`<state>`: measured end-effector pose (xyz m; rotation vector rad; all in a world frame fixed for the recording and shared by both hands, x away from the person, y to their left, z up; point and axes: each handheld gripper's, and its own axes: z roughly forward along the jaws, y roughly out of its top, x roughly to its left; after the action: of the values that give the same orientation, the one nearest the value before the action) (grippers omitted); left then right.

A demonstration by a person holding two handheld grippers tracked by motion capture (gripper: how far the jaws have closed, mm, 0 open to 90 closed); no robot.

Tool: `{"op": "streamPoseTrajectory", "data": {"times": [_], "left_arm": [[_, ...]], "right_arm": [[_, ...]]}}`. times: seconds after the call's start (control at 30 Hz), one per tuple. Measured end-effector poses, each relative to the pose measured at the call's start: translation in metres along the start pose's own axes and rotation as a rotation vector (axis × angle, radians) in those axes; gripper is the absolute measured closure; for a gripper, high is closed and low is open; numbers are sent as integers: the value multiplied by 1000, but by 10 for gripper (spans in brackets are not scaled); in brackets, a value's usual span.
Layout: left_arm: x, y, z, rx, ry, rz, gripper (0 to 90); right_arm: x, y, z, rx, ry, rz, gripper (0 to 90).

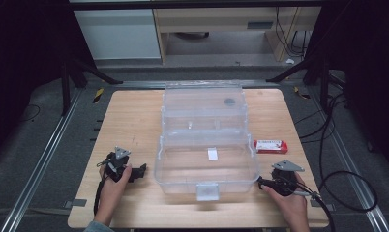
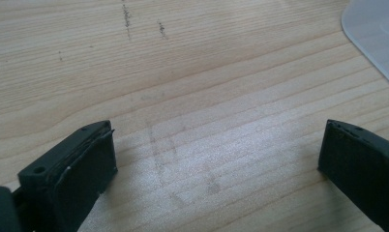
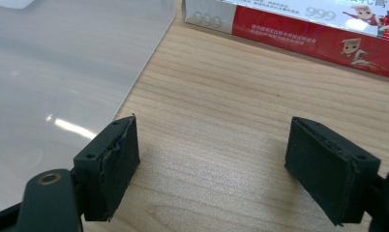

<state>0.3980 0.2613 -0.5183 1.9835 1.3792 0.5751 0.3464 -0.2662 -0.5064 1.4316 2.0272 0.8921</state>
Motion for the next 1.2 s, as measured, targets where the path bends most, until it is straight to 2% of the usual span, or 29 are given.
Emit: {"op": "streamPoseTrajectory", "data": {"times": [0.33,0.47,0.53,0.6,0.77,0.97,1.2], "left_arm": [[0,0,0,0,0,0,0],[0,0,0,-1,-1,0,0],[0,0,0,-1,-1,0,0],[0,0,0,-1,-1,0,0],[0,0,0,0,-1,1,0],[0,0,0,2,0,4,0],[0,0,0,2,0,3,0]], "right_arm": [[0,0,0,1,1,-2,188],[-1,1,0,11,16,-12,163],[-4,4,-1,49,31,-51,137],[-7,7,-4,50,25,-62,145],[-25,25,-14,52,42,-126,138],[-46,52,-19,52,68,-175,118],[-64,74,-12,66,126,-214,124]]}}
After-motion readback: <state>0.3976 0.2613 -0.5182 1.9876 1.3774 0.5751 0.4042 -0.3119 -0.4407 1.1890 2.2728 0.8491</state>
